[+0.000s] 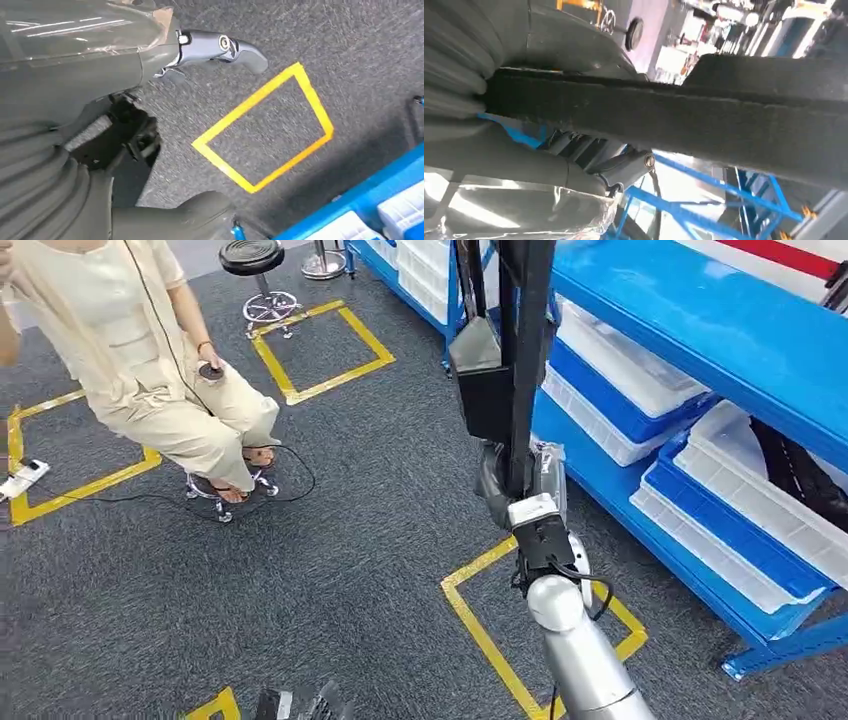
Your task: Take the parts from the cabinet and place them on the table.
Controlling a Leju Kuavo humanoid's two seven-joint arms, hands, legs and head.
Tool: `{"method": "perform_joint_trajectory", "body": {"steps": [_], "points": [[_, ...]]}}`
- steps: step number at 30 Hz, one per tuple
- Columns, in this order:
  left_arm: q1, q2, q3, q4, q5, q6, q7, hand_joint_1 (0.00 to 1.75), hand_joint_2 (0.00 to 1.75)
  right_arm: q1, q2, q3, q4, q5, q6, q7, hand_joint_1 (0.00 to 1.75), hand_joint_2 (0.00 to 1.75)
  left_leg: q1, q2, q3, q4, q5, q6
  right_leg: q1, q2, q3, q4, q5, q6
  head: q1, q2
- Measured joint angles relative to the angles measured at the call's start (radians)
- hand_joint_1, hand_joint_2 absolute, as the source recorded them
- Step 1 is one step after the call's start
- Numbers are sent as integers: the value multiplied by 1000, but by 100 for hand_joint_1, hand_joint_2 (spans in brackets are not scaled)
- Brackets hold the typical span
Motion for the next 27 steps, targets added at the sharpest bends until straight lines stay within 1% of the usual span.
{"method": "perform_joint_trajectory", "body": {"steps": [1,2,3,4,5,7,8,9,10,11,12,13,14,15,16,17,18,19,20,21,22,23,24,25,26,27], "points": [[0,0,-1,0,2,-4,0,0,175,1,1,0,0,4,-2,2,175,175,0,1,33,-64,36,5,2,-8,1,0,-1,-1,0,0],[-1,0,-2,0,6,-12,0,0,175,2,2,0,-3,9,-2,5,175,175,-3,9,89,-166,81,15,4,-16,2,0,-2,-1,0,0],[-2,0,-5,0,6,-12,0,0,175,2,4,0,-9,12,-2,8,175,175,-9,39,144,-259,110,28,5,-22,5,0,-2,-2,0,0],[-4,0,-7,0,5,-11,1,0,175,3,6,0,-13,14,-2,10,175,175,-21,65,156,-284,92,31,12,-27,4,0,-4,0,2,0],[-5,-1,-10,0,5,-10,4,0,175,3,6,0,-17,14,-2,12,175,175,-25,53,155,-290,97,35,13,-33,3,-1,-5,2,2,0],[-4,0,-12,0,13,-13,21,0,175,9,7,0,-20,16,4,16,175,175,-29,38,151,-289,97,39,11,-49,6,-6,-6,7,0,0],[-4,0,-13,0,15,-15,24,0,175,10,8,0,-22,16,6,18,175,175,-29,26,157,-301,103,46,14,-57,12,-10,-6,12,0,0],[-2,-2,-14,0,16,-19,26,0,175,11,8,0,-27,17,7,19,175,175,-14,19,171,-320,116,50,14,-33,0,5,-16,16,3,0],[-4,-3,-16,0,21,-30,26,0,175,10,8,0,-29,17,7,19,175,175,-13,12,175,-327,119,56,12,0,-9,40,-38,12,2,0],[-6,-4,-16,0,27,-40,26,0,175,11,8,0,-31,17,7,19,175,175,-13,6,175,-327,121,59,10,22,-40,108,-69,7,3,0],[-6,-5,-17,0,23,-41,27,0,175,13,6,0,-31,17,7,19,175,175,-11,-6,174,-327,121,59,8,32,-82,196,-105,4,14,0],[-5,-5,-22,0,10,-29,29,0,175,17,5,0,-31,18,7,20,175,175,-11,-17,173,-327,121,59,6,35,-118,266,-128,5,16,0],[-4,-5,-27,1,4,-18,37,0,175,22,3,-1,-31,20,9,22,175,175,-11,-29,173,-326,121,59,2,36,-140,303,-133,12,17,0],[-3,-5,-30,2,4,-18,40,0,175,26,1,-1,-31,22,9,22,175,175,-10,-41,173,-326,122,58,0,36,-136,288,-120,21,18,0],[-2,-5,-31,3,5,-21,43,0,175,28,0,-1,-32,24,9,23,175,175,-8,-53,174,-324,121,57,-5,36,-110,231,-91,35,18,0],[-3,-6,-33,3,6,-25,44,0,175,28,-1,-1,-37,24,9,23,175,175,-4,-66,174,-318,118,52,-12,42,-65,132,-46,52,18,0],[-3,-6,-35,3,6,-26,45,0,175,28,-2,-1,-39,26,9,23,175,175,0,-76,171,-308,113,45,-20,60,-19,35,-7,66,19,0],[-3,-6,-36,3,7,-24,46,0,175,28,-4,-2,-40,25,9,24,175,175,-4,-86,167,-299,108,35,-17,81,-9,10,-9,63,24,0],[-3,-6,-38,4,7,-20,49,0,175,29,-3,-2,-44,25,10,25,175,175,-5,-91,162,-292,106,30,-16,70,-3,1,-3,49,27,0],[-2,-6,-41,4,6,-16,52,0,175,30,-4,-2,-46,26,12,28,175,175,-5,-94,157,-295,109,26,-14,67,-2,4,-1,41,24,0],[-1,-6,-42,5,6,-11,54,0,175,29,-5,-2,-47,25,15,30,175,175,-2,-96,156,-299,112,22,-7,64,-4,5,0,36,21,0],[0,-6,-42,5,10,-10,61,0,175,29,-4,-2,-49,25,17,31,175,175,-1,-101,154,-297,112,19,-8,56,-3,3,3,29,21,0],[-1,-6,-42,5,17,-10,72,0,175,28,-3,-3,-53,24,19,31,175,175,3,-92,152,-289,104,16,-18,50,-1,1,5,22,22,0],[-2,-6,-42,5,18,-10,83,0,175,29,-3,-3,-57,24,19,32,175,175,-2,-51,140,-258,82,11,-16,46,1,1,3,17,16,0],[-5,-6,-42,5,17,-8,98,0,175,31,-3,-3,-62,24,19,32,175,175,0,-25,110,-198,48,6,-13,39,1,1,2,9,7,0],[-8,-5,-43,5,14,-3,112,0,175,34,-5,-5,-66,25,19,32,175,175,1,-10,71,-118,9,2,-9,31,1,1,0,7,7,0]]}}
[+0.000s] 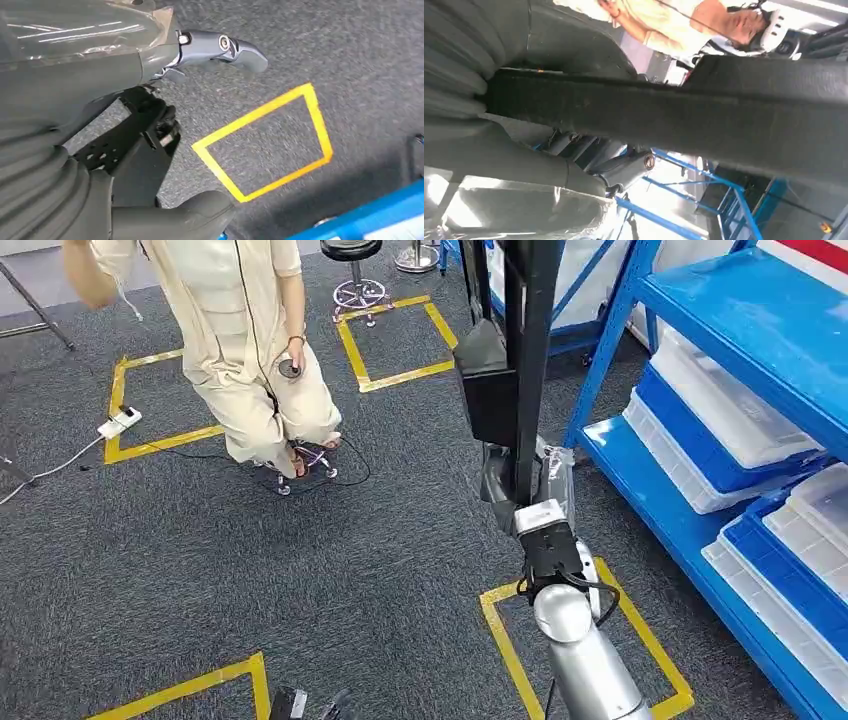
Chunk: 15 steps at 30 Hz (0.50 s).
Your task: Take the parts from the cabinet and place them on the table.
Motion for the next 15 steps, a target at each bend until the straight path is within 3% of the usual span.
{"method": "perform_joint_trajectory", "body": {"steps": [1,2,3,4,5,6,7,8,11,12,13,14,15], "points": [[-1,0,-2,0,0,1,13,0,175,5,-2,-2,-4,2,-1,0,175,175,1,7,-40,80,-33,-1,3,-11,0,0,-1,-2,-1,0],[-2,0,-2,0,4,-6,24,0,175,10,-4,-4,-8,4,-3,0,175,175,1,10,-71,139,-47,-1,7,-20,0,0,-3,-4,0,0],[-1,1,-2,0,14,-12,31,0,175,15,-7,-5,-12,6,-4,1,175,175,1,10,-75,141,-34,2,10,-30,1,0,-4,-5,-1,0],[-2,2,-2,0,16,-14,32,0,175,18,-10,-5,-16,8,-6,2,175,175,0,10,-53,94,-1,9,12,-38,3,0,-6,-8,-1,0],[-3,3,-2,0,19,-13,32,0,175,19,-13,-6,-20,8,-6,2,175,175,-3,14,-11,14,41,18,15,-45,5,0,-7,-9,-1,0],[-5,3,-2,-1,25,-10,32,0,175,19,-15,-6,-25,8,-6,2,175,175,-10,31,41,-80,82,30,17,-51,9,0,-9,-11,-1,0],[-9,4,-1,-1,36,-8,32,0,175,19,-17,-6,-32,6,-6,2,175,175,-25,83,83,-159,91,45,17,-58,11,-1,-10,-13,0,0],[-14,5,0,-1,47,-8,35,0,175,18,-19,-6,-34,4,-6,2,175,175,-33,93,88,-168,84,47,28,-65,9,-1,-13,-8,0,0],[-15,8,6,-1,62,-7,42,0,175,15,-24,-6,-34,2,-6,2,175,175,-39,58,82,-173,86,54,23,-92,14,-9,-15,-1,-1,0],[-16,8,7,-2,64,-7,43,0,175,10,-25,-6,-35,2,-6,2,175,175,-34,46,95,-194,95,60,30,-96,21,-11,-18,5,0,0],[-15,8,8,-2,64,-8,43,0,175,6,-29,-5,-34,2,-6,2,175,175,-25,38,108,-210,105,60,25,-55,8,11,-29,8,2,0],[-18,8,8,-2,65,-7,43,0,175,4,-34,-5,-35,1,-6,2,175,175,-22,28,111,-215,109,66,23,-19,-12,63,-54,4,-1,0],[-21,8,8,-2,66,-6,43,0,175,3,-38,-5,-34,0,-5,2,175,175,-20,15,111,-215,109,67,20,-1,-54,148,-89,0,4,0]]}}
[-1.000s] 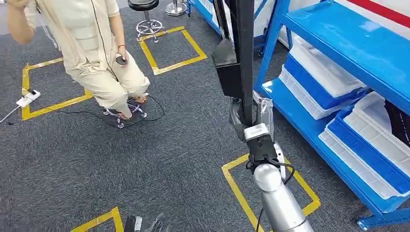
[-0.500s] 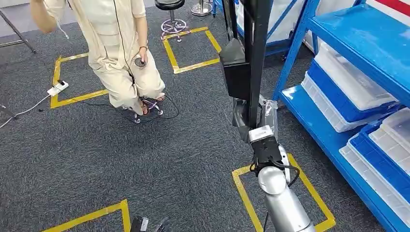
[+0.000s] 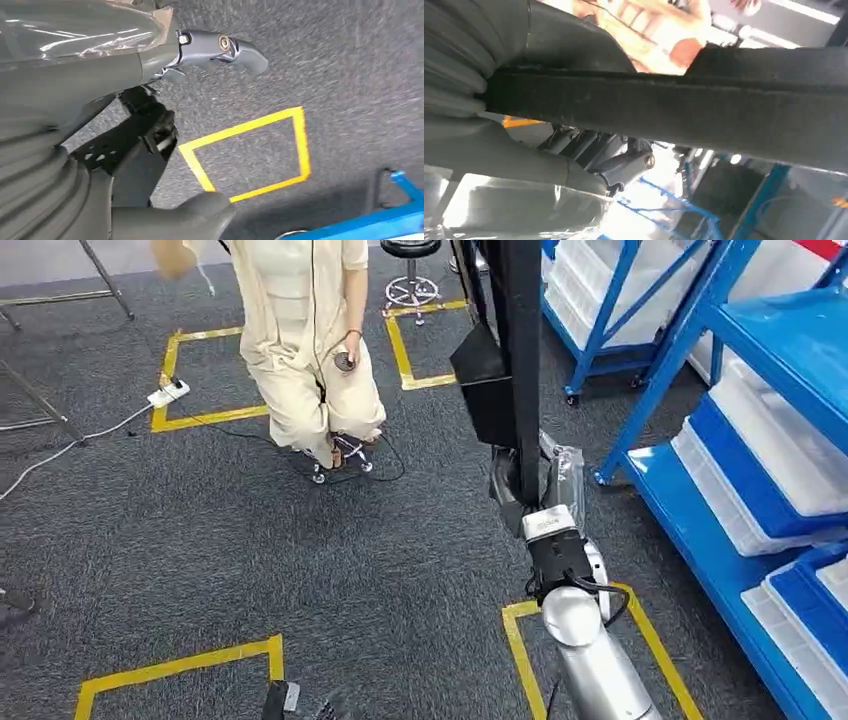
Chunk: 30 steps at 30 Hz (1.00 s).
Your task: Take the parts from the cabinet and place them on the table.
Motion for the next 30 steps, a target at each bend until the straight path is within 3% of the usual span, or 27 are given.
{"method": "perform_joint_trajectory", "body": {"steps": [2,3,4,6,7,8,9,11,12,13,14,15,17,18,19,20,21,22,23,27,28,29,30], "points": [[0,-1,0,0,0,2,0,0,175,2,-8,0,3,-4,2,0,175,175,1,-26,-1,0,0,0,-6,7,-78,146,-48,4,1,0],[2,-1,1,0,0,3,0,0,175,2,-10,0,5,-5,2,0,175,175,2,-39,-1,1,0,-1,-9,7,-93,165,-46,13,2,0],[2,-1,1,0,0,3,0,0,175,2,-14,0,6,-7,2,0,175,175,4,-54,1,2,-1,-3,-15,7,-80,129,-21,27,1,0],[2,-1,1,0,2,3,-2,0,175,-1,-16,0,6,-7,2,0,175,175,13,-79,3,11,-6,-12,-27,15,-4,-43,61,59,2,0],[2,-1,2,0,7,3,-2,0,175,-2,-17,0,6,-7,2,0,175,175,14,-90,-4,23,-13,-23,-38,44,33,-127,94,73,4,0],[0,0,3,0,9,4,-3,0,175,-5,-18,0,8,-8,2,-2,175,175,9,-97,-14,41,-20,-33,-33,62,40,-140,87,64,8,0],[0,0,4,0,9,8,-5,0,175,-6,-17,2,8,-8,3,-2,175,175,12,-105,-21,42,-20,-36,-33,54,40,-138,88,46,7,0],[6,1,5,0,13,18,-8,0,175,-11,-18,4,10,-10,5,-2,175,175,16,-116,-25,39,-15,-43,-24,43,40,-135,89,33,6,0],[8,2,7,0,20,19,-12,0,175,-20,-17,10,12,-12,7,-2,175,175,18,-121,-28,42,-19,-46,-32,35,41,-139,93,26,6,0],[9,1,10,0,20,21,-18,0,175,-30,-17,16,13,-16,10,-2,175,175,16,-79,-31,58,-30,-51,-31,29,44,-140,92,20,5,0],[8,0,12,0,21,24,-28,0,175,-34,-15,21,13,-20,11,-3,175,175,15,-37,-52,104,-57,-57,-29,22,47,-140,91,10,-7,0],[7,0,13,0,21,30,-36,0,175,-38,-15,22,14,-23,11,-3,175,175,18,-17,-87,175,-93,-61,-25,14,49,-140,87,5,-9,0],[10,-2,14,0,21,39,-43,0,175,-42,-15,25,19,-27,10,-3,175,175,21,-5,-172,333,-154,-63,-17,-9,51,-140,82,-2,-10,0],[12,-2,14,1,21,39,-44,0,175,-43,-15,28,21,-27,10,-3,175,175,21,-6,-193,365,-155,-62,-14,-17,51,-140,81,-4,-10,0],[14,-2,14,1,20,40,-45,0,175,-45,-15,29,23,-27,10,-3,175,175,21,-6,-188,344,-132,-58,-12,-26,53,-140,80,-6,-10,0],[13,-2,15,1,20,40,-45,0,175,-47,-15,30,23,-27,10,-3,175,175,19,-4,-158,279,-90,-52,-9,-35,56,-140,77,-8,-10,0],[13,-2,15,0,20,40,-46,0,175,-51,-13,31,24,-27,10,-2,175,175,16,1,-111,189,-44,-42,-7,-42,60,-140,75,-11,-10,0],[12,-2,15,0,20,40,-46,0,175,-56,-13,32,24,-27,9,-2,175,175,7,26,-59,92,-3,-29,-6,-48,65,-141,72,-12,-10,0],[9,-2,15,0,20,40,-46,0,175,-60,-12,34,24,-27,8,-2,175,175,-4,56,-39,58,-21,-25,-4,-54,66,-142,70,-10,-9,0],[9,-3,15,0,21,40,-46,0,175,-64,-12,39,24,-28,5,1,175,175,-14,22,-37,38,-12,-11,1,-85,73,-155,68,2,-10,0],[11,-4,15,0,20,40,-46,0,175,-65,-12,40,24,-28,3,2,175,175,3,14,-18,11,1,-7,3,-67,64,-145,58,6,-8,0],[10,-5,15,0,20,40,-46,0,175,-66,-13,41,24,-28,3,1,175,175,0,6,-10,2,4,-5,0,-29,55,-112,42,4,-8,0],[7,-6,16,0,21,40,-46,0,175,-65,-13,41,24,-28,2,1,175,175,2,-1,-9,2,6,-1,-2,-4,23,-40,13,-2,-10,0]]}}
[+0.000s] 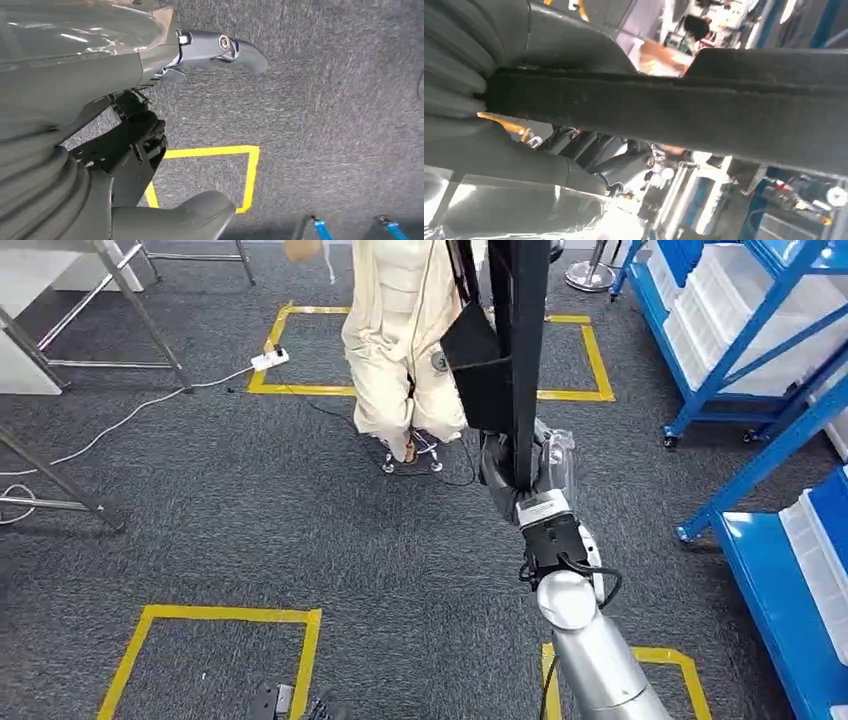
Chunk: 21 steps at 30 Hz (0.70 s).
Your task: Take the parts from the cabinet and place them on the table.
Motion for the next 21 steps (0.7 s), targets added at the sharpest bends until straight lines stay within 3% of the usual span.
{"method": "perform_joint_trajectory", "body": {"steps": [2,3,4,5,6,7,8,9,10,12,13,14,15,17,18,19,20,21], "points": [[1,-1,0,0,0,0,0,0,175,5,-2,2,3,-1,0,0,175,175,0,-23,0,0,-1,1,-7,11,-90,162,-57,0,3,0],[3,-1,0,0,1,3,0,0,175,8,-3,2,5,-2,0,1,175,175,1,-35,0,1,-2,0,-9,11,-116,201,-60,8,3,0],[5,-1,0,0,1,4,0,0,175,10,-4,2,9,-3,0,1,175,175,3,-49,1,2,-3,-1,-15,11,-112,177,-38,22,3,0],[5,-1,0,0,3,5,-1,0,175,10,-6,2,11,-6,0,0,175,175,5,-61,2,4,-4,-5,-19,12,-89,122,-7,35,3,0],[5,-1,0,0,5,5,-2,0,175,9,-6,3,12,-9,0,0,175,175,9,-73,2,12,-9,-11,-27,15,-50,32,37,52,3,0],[5,-1,0,0,9,8,-4,0,175,9,-6,4,14,-13,0,-2,175,175,14,-84,0,25,-16,-22,-34,32,-6,-62,78,67,4,0],[5,1,1,0,11,10,-5,0,175,8,-6,5,20,-17,0,-3,175,175,14,-93,-8,36,-23,-32,-36,64,3,-80,71,66,6,0],[5,2,1,0,12,11,-7,0,175,6,-4,8,23,-18,0,-3,175,175,9,-100,-18,50,-28,-38,-36,61,9,-94,75,53,10,0],[6,2,1,0,13,11,-8,0,175,7,-2,13,26,-18,1,-3,175,175,9,-106,-22,45,-23,-40,-32,57,7,-87,76,42,5,0],[13,3,3,1,17,12,-9,0,175,2,1,16,35,-18,1,-2,175,175,14,-114,-26,43,-21,-44,-26,44,6,-86,78,32,4,0],[13,6,3,1,17,12,-9,0,175,-3,4,18,37,-18,1,-2,175,175,18,-109,-27,49,-27,-48,-36,35,9,-89,79,25,4,0],[14,5,3,1,17,12,-9,0,175,-9,7,21,38,-18,1,-2,175,175,12,-62,-35,74,-44,-54,-33,31,12,-89,79,17,0,0],[12,6,3,1,17,15,-9,0,175,-12,11,23,39,-18,1,-3,175,175,14,-31,-61,129,-75,-60,-29,23,14,-89,77,10,-7,0],[10,6,3,1,17,21,-5,0,175,-17,12,26,43,-17,1,-3,175,175,17,-4,-148,295,-148,-64,-21,3,14,-89,73,5,-8,0],[11,6,3,1,17,23,-1,0,175,-18,14,28,47,-17,1,-3,175,175,17,-4,-182,355,-164,-63,-17,-8,14,-89,72,3,-8,0],[13,7,3,1,17,25,0,0,175,-18,16,29,50,-17,1,-3,175,175,17,-4,-190,363,-153,-60,-14,-18,15,-89,71,1,-8,0],[13,7,3,1,17,27,0,0,175,-19,18,29,53,-17,1,-3,175,175,16,-4,-174,324,-123,-54,-11,-26,17,-89,69,-1,-8,0],[13,8,4,1,17,30,0,0,175,-20,20,30,54,-17,1,-3,175,175,13,-2,-132,242,-78,-46,-9,-35,21,-89,67,-4,-7,0]]}}
